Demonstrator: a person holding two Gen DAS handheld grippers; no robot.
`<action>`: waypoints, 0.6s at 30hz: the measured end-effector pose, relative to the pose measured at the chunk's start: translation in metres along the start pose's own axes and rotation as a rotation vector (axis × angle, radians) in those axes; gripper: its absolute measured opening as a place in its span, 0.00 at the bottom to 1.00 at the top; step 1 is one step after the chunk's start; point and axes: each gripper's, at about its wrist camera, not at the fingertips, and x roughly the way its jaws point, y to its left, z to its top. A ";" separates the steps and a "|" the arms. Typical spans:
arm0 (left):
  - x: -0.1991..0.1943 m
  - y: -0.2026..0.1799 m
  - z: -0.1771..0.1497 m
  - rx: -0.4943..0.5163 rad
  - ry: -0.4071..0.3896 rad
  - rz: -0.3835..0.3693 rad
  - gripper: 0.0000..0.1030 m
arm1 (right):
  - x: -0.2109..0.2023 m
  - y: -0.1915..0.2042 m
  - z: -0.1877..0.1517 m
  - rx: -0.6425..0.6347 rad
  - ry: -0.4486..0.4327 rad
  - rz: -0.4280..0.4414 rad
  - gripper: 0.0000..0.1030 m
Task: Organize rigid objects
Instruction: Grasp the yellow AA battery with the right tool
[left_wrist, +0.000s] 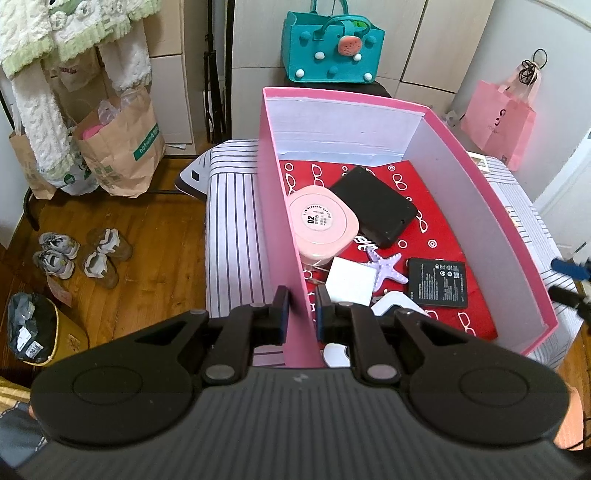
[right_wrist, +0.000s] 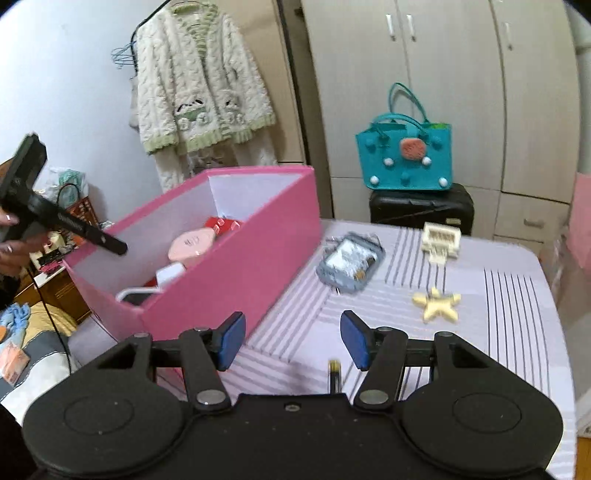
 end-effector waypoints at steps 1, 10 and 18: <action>0.000 -0.001 0.000 0.003 0.000 0.002 0.12 | 0.003 -0.002 -0.005 0.021 0.007 -0.006 0.60; 0.000 -0.001 0.000 0.000 -0.003 0.005 0.12 | 0.032 -0.008 -0.029 0.015 0.067 -0.120 0.60; -0.001 -0.001 -0.002 0.009 -0.010 0.010 0.12 | 0.043 -0.004 -0.029 -0.048 0.081 -0.120 0.43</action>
